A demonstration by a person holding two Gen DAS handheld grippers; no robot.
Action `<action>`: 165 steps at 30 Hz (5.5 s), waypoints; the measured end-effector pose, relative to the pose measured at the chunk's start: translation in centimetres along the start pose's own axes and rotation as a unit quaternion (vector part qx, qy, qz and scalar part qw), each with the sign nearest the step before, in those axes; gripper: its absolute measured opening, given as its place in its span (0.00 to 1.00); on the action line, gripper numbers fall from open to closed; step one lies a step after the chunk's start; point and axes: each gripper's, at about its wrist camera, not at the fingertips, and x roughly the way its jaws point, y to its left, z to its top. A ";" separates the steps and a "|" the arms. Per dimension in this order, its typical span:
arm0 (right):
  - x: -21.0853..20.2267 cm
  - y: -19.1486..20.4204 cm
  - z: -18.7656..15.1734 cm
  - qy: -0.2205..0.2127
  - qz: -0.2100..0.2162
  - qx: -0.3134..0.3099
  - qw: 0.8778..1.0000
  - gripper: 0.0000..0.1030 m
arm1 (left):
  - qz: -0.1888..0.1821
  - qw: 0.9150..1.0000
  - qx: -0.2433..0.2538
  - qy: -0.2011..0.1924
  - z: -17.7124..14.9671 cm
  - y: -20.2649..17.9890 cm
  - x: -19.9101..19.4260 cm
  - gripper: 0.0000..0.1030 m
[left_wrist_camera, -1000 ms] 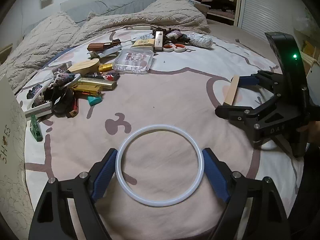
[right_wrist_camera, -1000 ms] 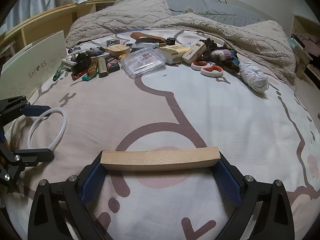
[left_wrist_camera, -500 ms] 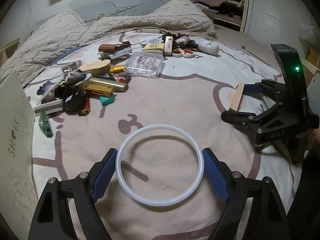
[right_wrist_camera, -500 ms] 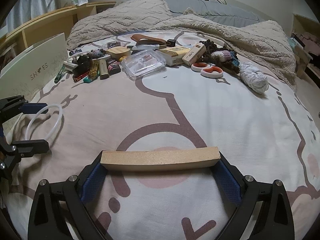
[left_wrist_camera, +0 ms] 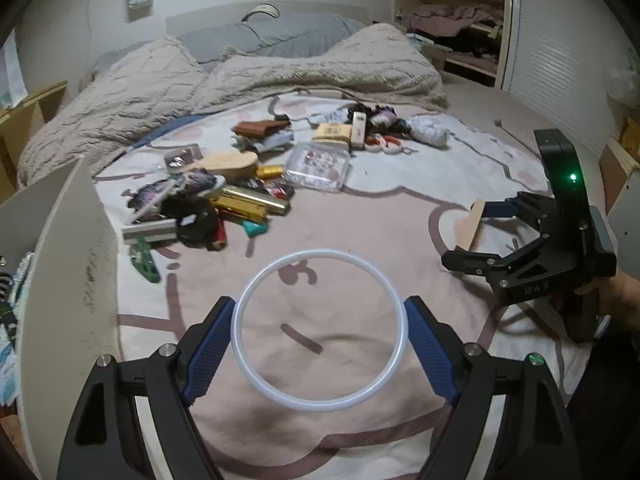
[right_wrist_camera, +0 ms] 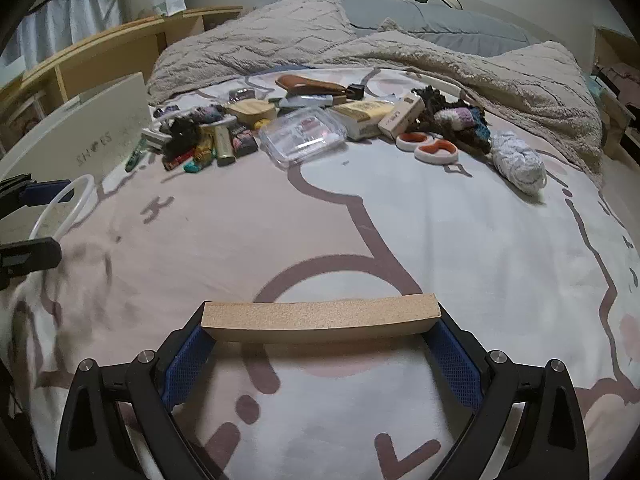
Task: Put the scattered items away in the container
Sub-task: 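Carry the ring over the white box and open left gripper while right gripper carries the bar, then lower the wooden bar into the white box and open right gripper, then withdraw both grippers from the box back toward the item pile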
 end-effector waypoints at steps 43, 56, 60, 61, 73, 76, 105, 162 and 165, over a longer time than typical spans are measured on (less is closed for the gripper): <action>-8.4 15.7 15.1 -0.116 0.200 -0.096 0.968 0.97 | 0.199 0.955 -0.204 -0.084 3.3 17.7 -15.1 0.82; -4.6 21.2 16.5 -0.085 0.243 -0.109 0.960 0.97 | 0.235 0.923 -0.304 -0.033 1.5 25.4 -11.8 0.82; -3.7 22.7 16.6 -0.077 0.251 -0.117 0.958 0.97 | 0.243 0.917 -0.317 -0.006 0.8 26.8 -10.7 0.82; -3.5 22.9 16.5 -0.074 0.255 -0.115 0.957 0.97 | 0.244 0.915 -0.322 0.003 0.6 27.3 -10.3 0.82; -1.8 24.0 16.0 -0.053 0.264 -0.121 0.956 0.97 | 0.193 0.887 -0.412 0.084 -1.9 31.2 -7.8 0.82; -1.7 24.2 16.2 -0.052 0.262 -0.124 0.956 0.97 | 0.187 0.882 -0.422 0.095 -2.3 31.5 -7.6 0.82; 3.5 30.2 21.5 -0.004 0.261 -0.222 0.939 0.97 | 0.228 0.889 -0.396 0.028 -1.7 30.0 -9.9 0.88; 1.8 28.7 22.3 -0.024 0.248 -0.278 0.928 1.00 | 0.226 0.900 -0.373 0.019 -1.5 28.2 -10.5 0.88; 1.0 27.7 21.8 -0.037 0.250 -0.265 0.931 1.00 | 0.227 0.905 -0.359 0.007 -0.8 27.2 -11.0 0.88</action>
